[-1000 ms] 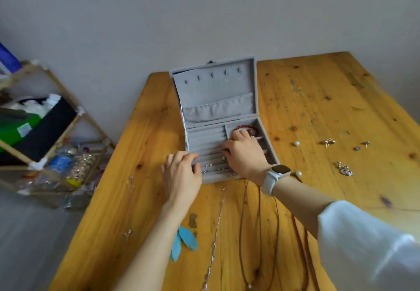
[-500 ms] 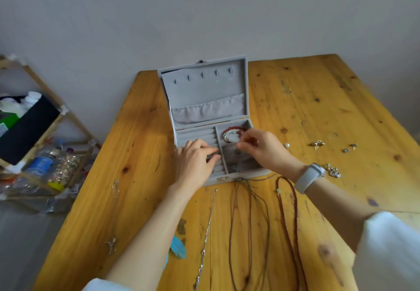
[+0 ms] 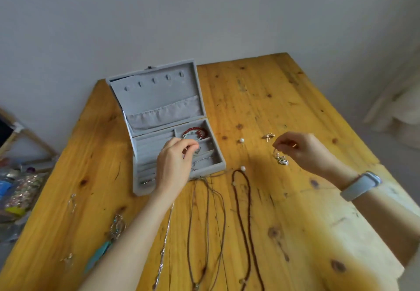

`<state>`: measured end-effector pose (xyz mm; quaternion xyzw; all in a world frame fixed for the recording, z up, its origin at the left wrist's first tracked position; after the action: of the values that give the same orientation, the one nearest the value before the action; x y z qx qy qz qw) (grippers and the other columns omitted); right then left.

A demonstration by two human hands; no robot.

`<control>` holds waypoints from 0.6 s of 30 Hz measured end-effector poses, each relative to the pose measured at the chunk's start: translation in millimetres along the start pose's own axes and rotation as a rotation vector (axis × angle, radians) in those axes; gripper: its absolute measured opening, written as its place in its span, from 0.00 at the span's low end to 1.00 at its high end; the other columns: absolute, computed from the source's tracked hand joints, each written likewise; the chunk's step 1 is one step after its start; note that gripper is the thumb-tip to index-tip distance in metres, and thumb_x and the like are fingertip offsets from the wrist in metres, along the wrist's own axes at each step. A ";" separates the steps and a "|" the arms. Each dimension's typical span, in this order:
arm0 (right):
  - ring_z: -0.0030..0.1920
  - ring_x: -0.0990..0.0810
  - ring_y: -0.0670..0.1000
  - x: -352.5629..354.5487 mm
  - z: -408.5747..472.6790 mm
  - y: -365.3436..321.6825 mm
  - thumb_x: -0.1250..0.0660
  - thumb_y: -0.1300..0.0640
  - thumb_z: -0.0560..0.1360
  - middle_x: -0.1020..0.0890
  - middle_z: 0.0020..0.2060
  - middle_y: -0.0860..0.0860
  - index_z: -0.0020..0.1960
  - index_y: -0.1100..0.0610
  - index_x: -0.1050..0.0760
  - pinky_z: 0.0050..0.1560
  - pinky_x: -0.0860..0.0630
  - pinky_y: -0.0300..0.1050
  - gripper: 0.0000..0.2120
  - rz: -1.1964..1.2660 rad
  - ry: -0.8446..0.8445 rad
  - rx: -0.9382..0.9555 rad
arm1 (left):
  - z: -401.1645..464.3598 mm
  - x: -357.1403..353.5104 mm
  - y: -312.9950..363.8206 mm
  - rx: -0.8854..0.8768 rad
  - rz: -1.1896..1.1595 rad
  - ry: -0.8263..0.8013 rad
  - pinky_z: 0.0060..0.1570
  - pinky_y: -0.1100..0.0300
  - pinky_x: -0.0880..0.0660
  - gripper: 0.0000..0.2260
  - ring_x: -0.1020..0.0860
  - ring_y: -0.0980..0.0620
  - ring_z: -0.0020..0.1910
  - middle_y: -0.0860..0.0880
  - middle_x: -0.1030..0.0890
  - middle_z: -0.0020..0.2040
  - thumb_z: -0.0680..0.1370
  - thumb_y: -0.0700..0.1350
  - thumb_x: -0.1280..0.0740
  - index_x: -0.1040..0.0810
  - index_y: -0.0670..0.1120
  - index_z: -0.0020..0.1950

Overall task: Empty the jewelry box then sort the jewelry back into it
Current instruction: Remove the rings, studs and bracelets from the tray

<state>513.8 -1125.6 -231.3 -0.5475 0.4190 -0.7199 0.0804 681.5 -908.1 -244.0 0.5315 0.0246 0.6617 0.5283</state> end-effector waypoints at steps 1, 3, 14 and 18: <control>0.38 0.24 0.41 8.5 -4.4 5.6 0.35 0.64 0.74 0.19 0.40 0.52 0.46 0.58 0.21 0.41 0.30 0.31 0.05 -0.018 0.003 -0.009 | -1.6 -6.4 15.5 0.005 -0.089 -0.026 0.39 0.72 0.34 0.04 0.27 0.61 0.36 0.52 0.21 0.41 0.74 0.39 0.32 0.18 0.43 0.45; 0.42 0.23 0.46 25.6 -12.2 15.1 0.36 0.65 0.74 0.19 0.41 0.51 0.45 0.58 0.21 0.45 0.29 0.33 0.06 -0.034 -0.022 -0.023 | -7.3 -21.6 46.9 0.047 -0.272 -0.141 0.39 0.75 0.33 0.04 0.25 0.64 0.37 0.55 0.21 0.40 0.74 0.39 0.32 0.19 0.46 0.43; 0.38 0.26 0.43 50.6 -15.9 67.0 0.34 0.59 0.74 0.23 0.37 0.43 0.42 0.49 0.26 0.38 0.30 0.33 0.06 -0.208 -0.429 -0.155 | -16.7 -119.4 140.3 0.063 -0.275 -0.735 0.45 0.66 0.29 0.03 0.22 0.55 0.42 0.51 0.17 0.40 0.73 0.44 0.31 0.17 0.46 0.43; 0.42 0.25 0.47 44.2 -6.2 83.4 0.34 0.59 0.74 0.22 0.39 0.46 0.43 0.51 0.25 0.41 0.30 0.36 0.03 -0.167 -0.278 -0.161 | -6.2 -143.9 147.2 0.012 -0.108 -0.680 0.42 0.60 0.27 0.04 0.25 0.51 0.38 0.50 0.17 0.39 0.74 0.47 0.32 0.18 0.49 0.44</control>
<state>462.8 -1200.9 -257.4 -0.6793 0.4133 -0.6055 0.0332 560.2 -1074.0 -256.8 0.7225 -0.1211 0.4177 0.5374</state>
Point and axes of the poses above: each hand's wrist, its own z-axis towards the middle knuckle, its own x-axis out of the back of the hand, y = z × x, the point moved 1 cm from there along z, towards the middle knuckle
